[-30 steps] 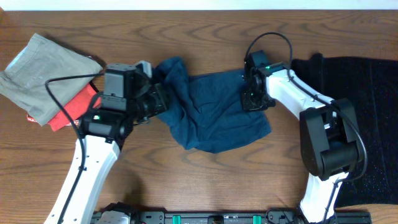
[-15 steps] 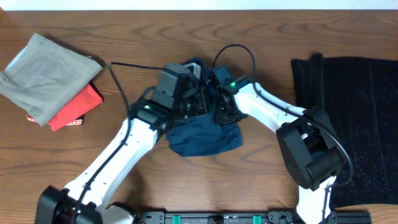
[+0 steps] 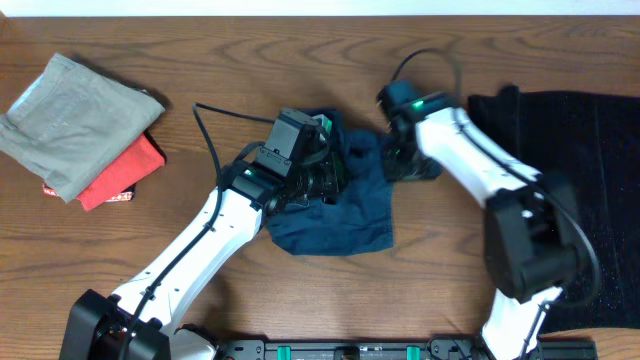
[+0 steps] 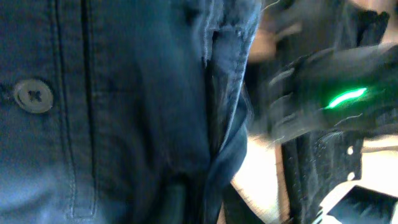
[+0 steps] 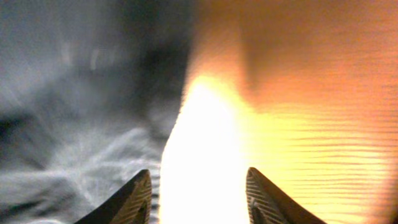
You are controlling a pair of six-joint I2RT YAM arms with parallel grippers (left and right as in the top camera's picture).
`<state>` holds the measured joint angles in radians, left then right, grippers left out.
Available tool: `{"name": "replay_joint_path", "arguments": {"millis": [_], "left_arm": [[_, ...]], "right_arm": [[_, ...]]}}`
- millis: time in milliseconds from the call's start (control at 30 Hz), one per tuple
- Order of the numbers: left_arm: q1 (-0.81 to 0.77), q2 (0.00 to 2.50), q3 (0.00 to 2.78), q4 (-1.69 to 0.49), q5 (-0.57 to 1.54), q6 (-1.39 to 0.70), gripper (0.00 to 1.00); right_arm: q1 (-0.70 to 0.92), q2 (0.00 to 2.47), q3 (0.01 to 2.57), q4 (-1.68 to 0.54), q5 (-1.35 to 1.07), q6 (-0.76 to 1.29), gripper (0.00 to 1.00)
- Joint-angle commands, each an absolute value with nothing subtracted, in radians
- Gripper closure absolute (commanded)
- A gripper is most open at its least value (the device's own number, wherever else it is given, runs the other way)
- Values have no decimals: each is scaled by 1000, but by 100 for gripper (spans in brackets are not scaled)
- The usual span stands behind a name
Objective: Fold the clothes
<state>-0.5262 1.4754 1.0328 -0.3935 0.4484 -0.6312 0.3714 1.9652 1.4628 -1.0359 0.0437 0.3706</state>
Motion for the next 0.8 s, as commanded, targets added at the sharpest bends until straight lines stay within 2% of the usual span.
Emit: {"name": "replay_joint_path", "arguments": {"millis": [0, 67, 233, 433, 500, 633, 767], "left_arm": [[-532, 1476, 1062, -418, 465, -628, 41], [-533, 1475, 1063, -421, 494, -584, 33], [-507, 1453, 1063, -390, 561, -456, 31], [-356, 1430, 1063, -420, 436, -453, 31], [-295, 1438, 1063, -451, 350, -453, 31], [-212, 1477, 1058, -471, 294, -448, 20], [-186, 1550, 1051, -474, 298, -444, 12]], "right_arm": [[317, 1853, 1506, -1038, 56, 365, 45], [297, 1824, 1506, -1037, 36, 360, 43], [292, 1809, 1504, -1045, -1, 307, 43], [327, 1821, 1488, -1027, -305, 138, 41], [350, 1831, 1477, -1019, -325, 134, 40], [393, 1860, 1438, -968, -325, 158, 36], [422, 1895, 1385, -921, -326, 186, 37]]}}
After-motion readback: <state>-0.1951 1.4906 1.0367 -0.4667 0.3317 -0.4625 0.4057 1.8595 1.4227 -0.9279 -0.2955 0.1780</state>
